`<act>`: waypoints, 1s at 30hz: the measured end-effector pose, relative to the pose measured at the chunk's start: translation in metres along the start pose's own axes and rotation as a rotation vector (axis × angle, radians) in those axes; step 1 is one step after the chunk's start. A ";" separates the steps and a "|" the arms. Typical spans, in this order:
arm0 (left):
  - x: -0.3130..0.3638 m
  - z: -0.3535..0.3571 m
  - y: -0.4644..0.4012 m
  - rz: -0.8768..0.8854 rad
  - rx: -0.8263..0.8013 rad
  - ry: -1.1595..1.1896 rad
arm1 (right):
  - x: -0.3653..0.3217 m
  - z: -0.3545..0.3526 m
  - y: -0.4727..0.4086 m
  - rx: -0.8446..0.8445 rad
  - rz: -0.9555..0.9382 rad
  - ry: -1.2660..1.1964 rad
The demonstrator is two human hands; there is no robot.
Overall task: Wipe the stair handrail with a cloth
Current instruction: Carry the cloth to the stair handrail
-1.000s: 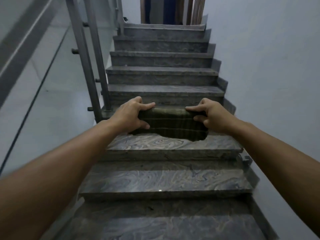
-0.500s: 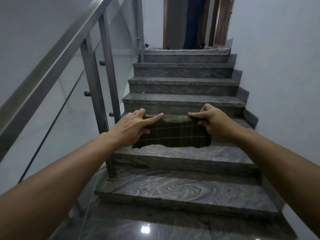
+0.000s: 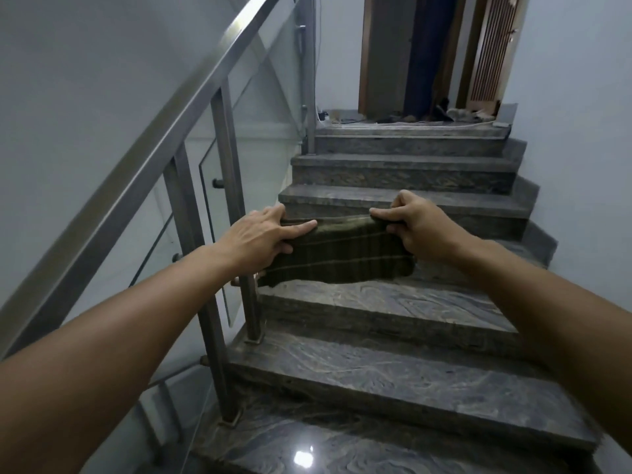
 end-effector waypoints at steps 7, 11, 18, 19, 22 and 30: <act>-0.069 -0.034 -0.109 -0.075 0.029 -0.002 | 0.027 -0.046 -0.106 -0.003 -0.030 0.040; -0.097 -0.051 -0.167 -0.082 0.024 -0.055 | 0.051 -0.076 -0.157 -0.042 -0.075 0.102; -0.131 -0.087 -0.269 -0.155 0.010 -0.094 | 0.109 -0.116 -0.255 -0.060 -0.143 0.179; -0.137 -0.093 -0.281 -0.164 -0.002 -0.104 | 0.115 -0.122 -0.270 -0.066 -0.154 0.179; -0.158 -0.113 -0.316 -0.199 -0.007 -0.125 | 0.130 -0.141 -0.316 -0.068 -0.180 0.174; -0.233 -0.150 -0.390 -0.250 -0.017 -0.208 | 0.154 -0.164 -0.446 -0.036 -0.258 0.159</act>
Point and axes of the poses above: each hand's wrist, its own y-axis away from the middle knuckle, its own z-axis out of the palm, x = y × z, the point moved 2 cm from there along -y, towards the middle knuckle, and after that the axes turned 1 degree about y, right-handed, at the moved point
